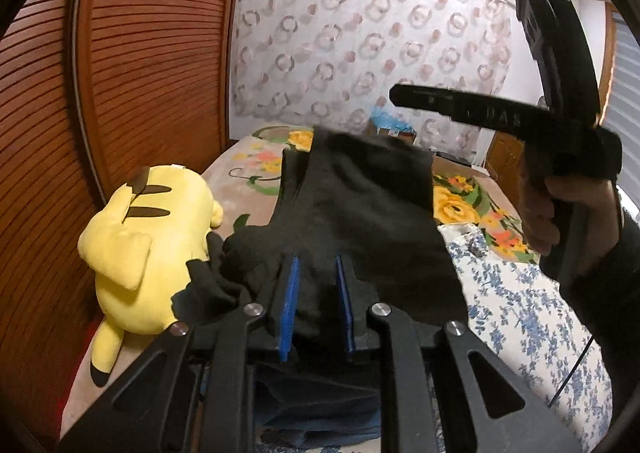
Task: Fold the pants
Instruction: 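Lower the black bundle onto the blue jeans stack with both grippers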
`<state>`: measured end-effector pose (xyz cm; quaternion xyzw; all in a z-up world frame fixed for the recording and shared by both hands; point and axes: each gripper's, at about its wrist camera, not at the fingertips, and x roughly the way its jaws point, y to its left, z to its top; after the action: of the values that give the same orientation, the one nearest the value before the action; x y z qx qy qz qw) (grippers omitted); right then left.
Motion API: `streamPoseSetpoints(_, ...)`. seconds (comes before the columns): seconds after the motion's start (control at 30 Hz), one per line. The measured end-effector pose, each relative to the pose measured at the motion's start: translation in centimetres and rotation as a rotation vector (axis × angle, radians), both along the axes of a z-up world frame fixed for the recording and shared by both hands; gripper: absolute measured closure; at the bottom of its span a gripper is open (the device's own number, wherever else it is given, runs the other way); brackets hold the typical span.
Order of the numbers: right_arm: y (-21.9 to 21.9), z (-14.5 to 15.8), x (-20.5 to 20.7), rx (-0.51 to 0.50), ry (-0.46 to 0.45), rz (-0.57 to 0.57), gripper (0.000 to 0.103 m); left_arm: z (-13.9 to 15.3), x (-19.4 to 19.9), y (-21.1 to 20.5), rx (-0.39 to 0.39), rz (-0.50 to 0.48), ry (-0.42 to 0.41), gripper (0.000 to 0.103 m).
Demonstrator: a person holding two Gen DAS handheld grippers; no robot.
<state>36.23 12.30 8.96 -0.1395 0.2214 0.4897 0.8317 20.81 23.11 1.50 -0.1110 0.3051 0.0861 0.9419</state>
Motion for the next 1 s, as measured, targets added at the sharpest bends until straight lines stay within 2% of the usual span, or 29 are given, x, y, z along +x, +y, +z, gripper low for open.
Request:
streamPoseSetpoints(0.17, -0.2, -0.5, -0.7, -0.011, 0.030, 0.035, 0.060, -0.5, -0.1, -0.2, 0.002, 0.003, 0.012, 0.086)
streamPoseSetpoints(0.23, -0.5, -1.3, -1.3, -0.039, 0.044, 0.064, 0.072, -0.6, 0.0, -0.3, 0.006, 0.003, 0.014, 0.086)
streamPoseSetpoints(0.33, -0.7, -2.9, -2.0, -0.086, 0.043, 0.091, 0.077, -0.5, 0.0, -0.6, 0.012, 0.004, 0.015, 0.086)
streamPoseSetpoints(0.47, -0.7, -5.8, -1.0, -0.152, 0.058, 0.053, 0.077, -0.9, 0.1, -0.6, 0.009, 0.009, 0.026, 0.086)
streamPoseSetpoints(0.6, -0.9, -6.8, 1.7, -0.091, 0.160, -0.008, 0.077, -1.1, 0.3, -0.4, 0.005, 0.016, 0.035, 0.085)
streamPoseSetpoints(0.77, -0.2, -6.6, 1.4, -0.089, 0.141, -0.034, 0.077, -1.0, 0.4, -0.4, 0.014, 0.014, 0.044, 0.084)
streamPoseSetpoints(0.87, -0.4, -6.3, 0.9, -0.082, 0.143, -0.034, 0.077, -0.8, 0.1, -0.6, 0.026, 0.011, 0.043, 0.079)
streamPoseSetpoints(1.0, -1.1, -5.8, 0.1, -0.065, 0.144, -0.031, 0.077, -0.3, -0.3, -0.8, 0.043, 0.013, 0.029, 0.066)
